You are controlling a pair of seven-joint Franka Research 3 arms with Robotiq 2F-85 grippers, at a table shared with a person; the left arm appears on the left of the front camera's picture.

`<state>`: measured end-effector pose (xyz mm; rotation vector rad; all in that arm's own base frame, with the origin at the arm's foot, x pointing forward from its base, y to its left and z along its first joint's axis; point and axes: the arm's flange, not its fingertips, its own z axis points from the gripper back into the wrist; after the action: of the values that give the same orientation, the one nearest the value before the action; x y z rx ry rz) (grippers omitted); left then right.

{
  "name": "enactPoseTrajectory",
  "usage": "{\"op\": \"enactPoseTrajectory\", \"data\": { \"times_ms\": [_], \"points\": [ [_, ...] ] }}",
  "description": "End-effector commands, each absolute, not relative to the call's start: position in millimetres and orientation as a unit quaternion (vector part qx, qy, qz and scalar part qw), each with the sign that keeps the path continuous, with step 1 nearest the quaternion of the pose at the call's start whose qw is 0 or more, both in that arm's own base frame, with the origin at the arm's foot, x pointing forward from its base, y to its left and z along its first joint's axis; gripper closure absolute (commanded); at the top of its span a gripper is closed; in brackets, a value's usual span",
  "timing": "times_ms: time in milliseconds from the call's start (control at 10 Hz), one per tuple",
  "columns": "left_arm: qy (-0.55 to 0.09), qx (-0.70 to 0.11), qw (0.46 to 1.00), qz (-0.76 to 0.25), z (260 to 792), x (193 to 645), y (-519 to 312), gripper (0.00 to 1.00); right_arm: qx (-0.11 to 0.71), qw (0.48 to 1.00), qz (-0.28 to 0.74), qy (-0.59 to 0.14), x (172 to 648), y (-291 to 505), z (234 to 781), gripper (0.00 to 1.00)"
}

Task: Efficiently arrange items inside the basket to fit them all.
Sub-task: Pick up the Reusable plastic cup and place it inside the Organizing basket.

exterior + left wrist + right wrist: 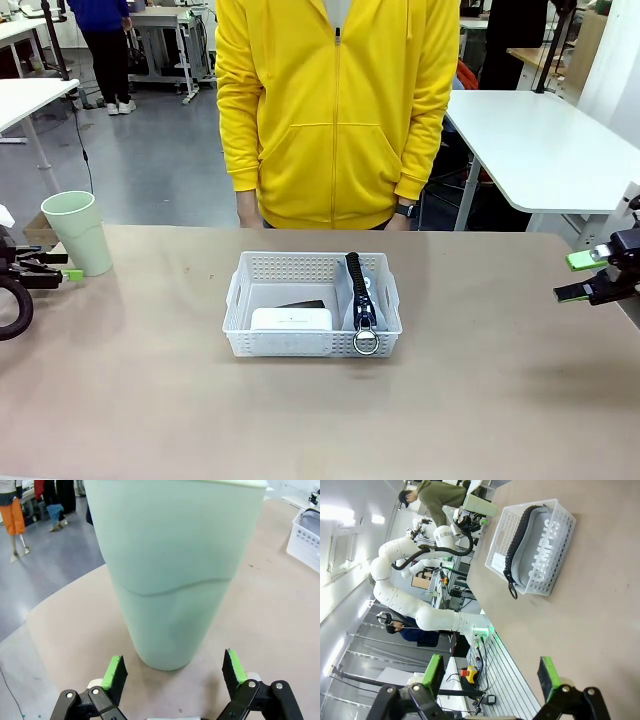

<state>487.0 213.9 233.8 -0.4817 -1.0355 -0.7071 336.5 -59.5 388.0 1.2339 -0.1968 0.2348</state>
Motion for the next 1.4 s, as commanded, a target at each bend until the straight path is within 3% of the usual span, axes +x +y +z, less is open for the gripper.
{"op": "enactPoseTrajectory", "data": {
  "times_ms": [0,1300],
  "points": [
    [-0.469,-0.232,0.781,-0.341,235,484,214,0.0,0.58,0.802,0.11,-0.091,337,-61,392,0.0],
    [-0.561,-0.197,0.718,-0.362,232,507,206,0.0,0.58,0.802,0.11,-0.091,337,-61,392,0.0]
  ]
}}
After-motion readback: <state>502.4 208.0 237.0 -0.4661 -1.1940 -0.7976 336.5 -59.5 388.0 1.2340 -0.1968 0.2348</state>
